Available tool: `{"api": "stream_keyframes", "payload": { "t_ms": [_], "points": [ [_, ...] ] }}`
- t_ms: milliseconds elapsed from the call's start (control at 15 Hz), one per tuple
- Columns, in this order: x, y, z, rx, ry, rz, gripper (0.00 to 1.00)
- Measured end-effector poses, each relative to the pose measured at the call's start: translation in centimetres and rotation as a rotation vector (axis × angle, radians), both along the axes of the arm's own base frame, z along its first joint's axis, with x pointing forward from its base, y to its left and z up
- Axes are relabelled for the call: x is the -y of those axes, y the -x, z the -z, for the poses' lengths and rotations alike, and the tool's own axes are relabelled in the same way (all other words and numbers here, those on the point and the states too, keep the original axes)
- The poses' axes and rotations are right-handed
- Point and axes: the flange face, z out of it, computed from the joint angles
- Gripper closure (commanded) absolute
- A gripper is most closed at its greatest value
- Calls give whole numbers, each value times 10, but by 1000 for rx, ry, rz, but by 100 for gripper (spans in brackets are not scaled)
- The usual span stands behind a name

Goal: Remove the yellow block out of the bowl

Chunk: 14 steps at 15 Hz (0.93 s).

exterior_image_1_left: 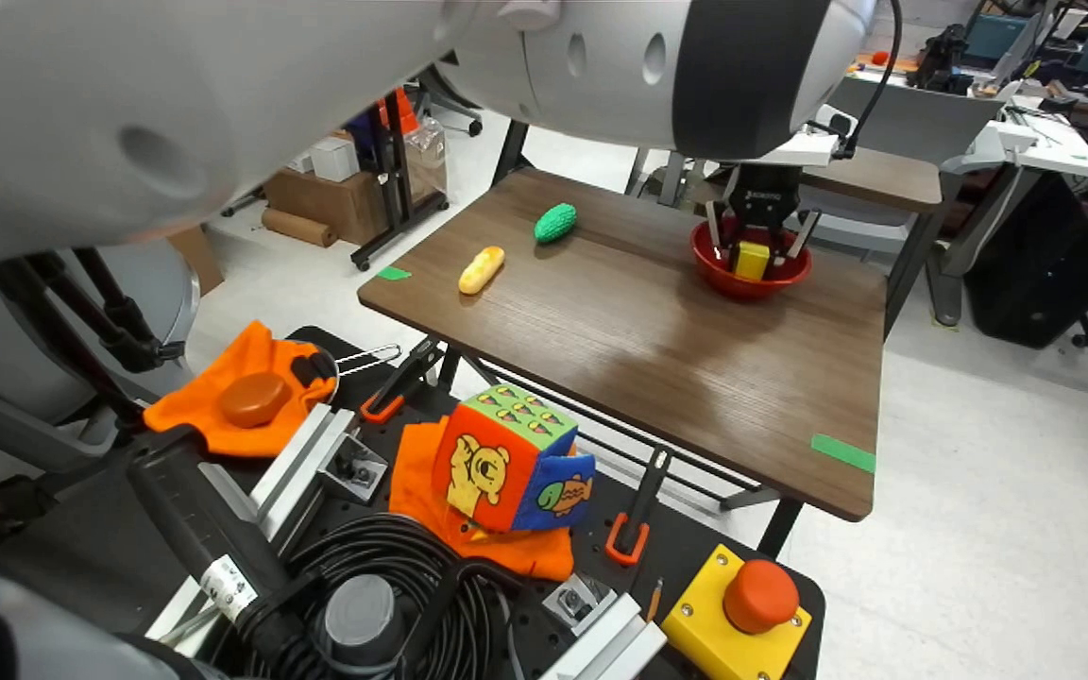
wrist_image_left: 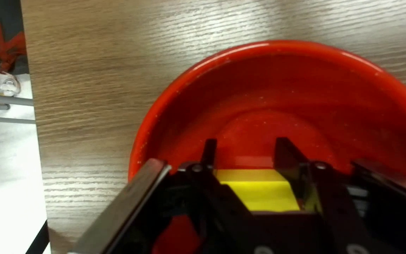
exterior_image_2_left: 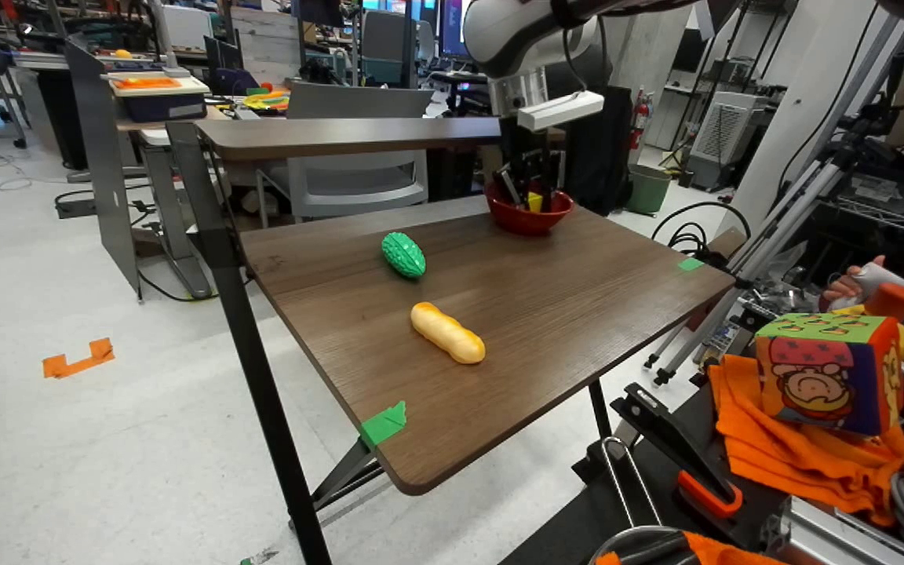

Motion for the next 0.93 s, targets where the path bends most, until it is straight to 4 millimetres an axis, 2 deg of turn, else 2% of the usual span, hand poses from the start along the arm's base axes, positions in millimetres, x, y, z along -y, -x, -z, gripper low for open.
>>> {"api": "stream_keyframes", "payload": {
  "t_ms": [133,267,600,733,800,933],
  "points": [
    [-5,-6,-12,20,23,-33,80],
    [-13,-13,-34,53,42,-73,80],
    [-39,-30,-116,140,18,-205,80],
    [-50,-32,-141,153,-14,-274,80],
    [-59,-32,-148,150,-39,-319,80],
    [-81,-30,-151,126,-87,-402,80]
  ]
}}
